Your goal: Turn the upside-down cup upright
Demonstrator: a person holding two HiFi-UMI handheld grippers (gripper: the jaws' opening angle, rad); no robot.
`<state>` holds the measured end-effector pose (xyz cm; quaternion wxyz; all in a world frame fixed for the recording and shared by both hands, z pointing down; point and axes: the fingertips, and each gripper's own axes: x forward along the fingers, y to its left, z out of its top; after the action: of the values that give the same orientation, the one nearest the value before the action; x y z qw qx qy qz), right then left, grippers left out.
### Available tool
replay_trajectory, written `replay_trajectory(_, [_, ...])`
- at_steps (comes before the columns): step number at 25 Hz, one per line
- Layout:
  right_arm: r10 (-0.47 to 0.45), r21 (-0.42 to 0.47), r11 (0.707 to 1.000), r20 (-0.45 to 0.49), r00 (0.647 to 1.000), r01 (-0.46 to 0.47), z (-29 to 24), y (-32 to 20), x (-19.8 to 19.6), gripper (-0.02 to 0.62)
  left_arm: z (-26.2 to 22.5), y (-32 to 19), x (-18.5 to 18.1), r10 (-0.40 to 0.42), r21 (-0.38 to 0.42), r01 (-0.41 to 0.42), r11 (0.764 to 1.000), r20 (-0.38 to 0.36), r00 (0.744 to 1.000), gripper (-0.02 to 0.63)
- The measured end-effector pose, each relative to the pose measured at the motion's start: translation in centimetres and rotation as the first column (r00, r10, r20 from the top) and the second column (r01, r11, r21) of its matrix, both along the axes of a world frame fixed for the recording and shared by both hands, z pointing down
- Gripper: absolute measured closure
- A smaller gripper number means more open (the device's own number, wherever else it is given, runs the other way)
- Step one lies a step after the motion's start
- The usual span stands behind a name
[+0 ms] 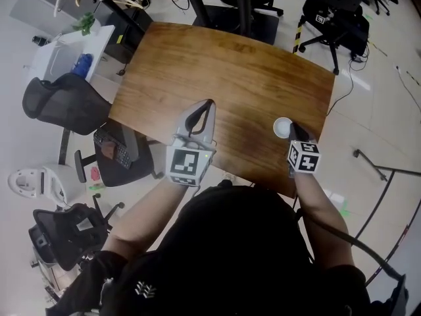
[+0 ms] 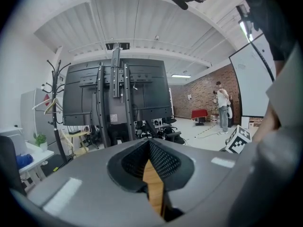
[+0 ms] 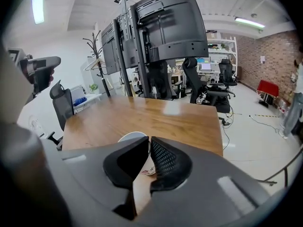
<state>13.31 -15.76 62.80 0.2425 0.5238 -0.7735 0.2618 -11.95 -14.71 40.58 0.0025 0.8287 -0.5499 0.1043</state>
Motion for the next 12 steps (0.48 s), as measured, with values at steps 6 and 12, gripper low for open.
replay_trajectory(6, [0.027, 0.047, 0.999, -0.114, 0.993, -0.021, -1.2, -0.3, 2.3, 0.580, -0.2, -0.6, 1.4, 0.025, 0.011, -0.025, 1.000, -0.016, 1.000, 0.606])
replay_trajectory(12, [0.004, 0.031, 1.000, -0.177, 0.984, 0.002, -1.0, 0.2, 2.3, 0.580, -0.2, -1.1, 2.4, 0.047, 0.009, -0.047, 0.999, -0.018, 0.999, 0.606])
